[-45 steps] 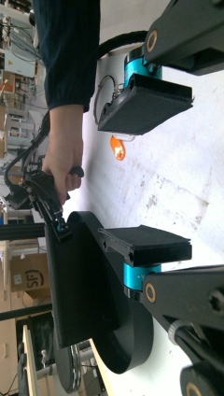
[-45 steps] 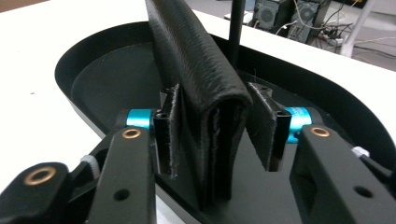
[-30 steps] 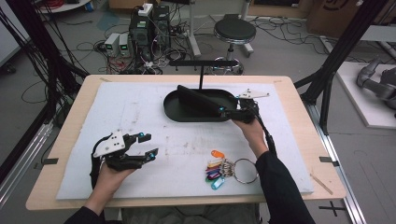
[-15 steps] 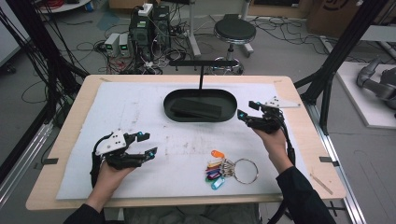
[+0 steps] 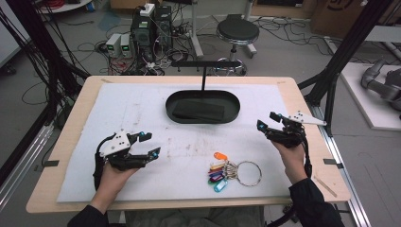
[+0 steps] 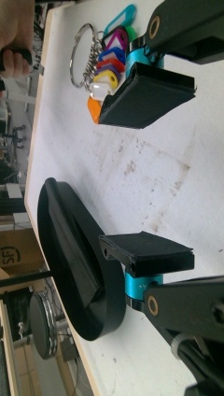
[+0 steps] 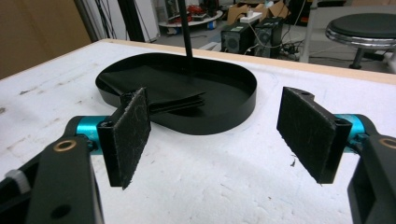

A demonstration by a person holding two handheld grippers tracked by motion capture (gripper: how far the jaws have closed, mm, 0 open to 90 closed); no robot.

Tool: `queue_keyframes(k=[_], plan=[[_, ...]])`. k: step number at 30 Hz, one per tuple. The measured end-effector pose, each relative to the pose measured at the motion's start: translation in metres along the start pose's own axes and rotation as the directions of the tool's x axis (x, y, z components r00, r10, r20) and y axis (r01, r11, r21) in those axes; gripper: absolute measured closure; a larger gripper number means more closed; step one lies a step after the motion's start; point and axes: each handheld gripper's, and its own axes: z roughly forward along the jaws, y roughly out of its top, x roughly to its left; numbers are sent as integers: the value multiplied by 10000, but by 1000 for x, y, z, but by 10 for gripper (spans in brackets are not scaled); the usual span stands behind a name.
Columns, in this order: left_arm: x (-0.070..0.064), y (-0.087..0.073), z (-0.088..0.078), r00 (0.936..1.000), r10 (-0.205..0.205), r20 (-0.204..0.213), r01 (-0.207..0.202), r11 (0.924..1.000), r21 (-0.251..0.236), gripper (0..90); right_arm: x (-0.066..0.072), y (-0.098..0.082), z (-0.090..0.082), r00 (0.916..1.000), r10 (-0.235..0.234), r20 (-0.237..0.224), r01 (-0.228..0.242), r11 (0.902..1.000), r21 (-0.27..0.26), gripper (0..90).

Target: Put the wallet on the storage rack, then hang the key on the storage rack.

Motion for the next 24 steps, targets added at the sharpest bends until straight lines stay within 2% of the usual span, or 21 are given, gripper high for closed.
queue_keyframes(k=[9,14,18,21,24], plan=[[8,-7,-8,9988,-334,-353,333,9994,-35,349,-6,0,6,9992,15,405,-13,10000,-66,260],[2,-6,-15,9987,-202,-459,199,9998,-78,347,-6,0,7,9994,-83,336,87,9999,-114,280],[4,-5,-18,9984,-225,-517,215,9996,-197,348,-1,2,8,9975,-604,362,609,9981,-108,313],[6,-6,-18,9981,-282,-543,272,9995,-185,348,0,3,7,9972,-713,242,720,9970,-287,311],[7,-6,-19,9982,-242,-554,232,9996,-186,347,2,4,2,9981,-610,18,610,9965,-567,310]])
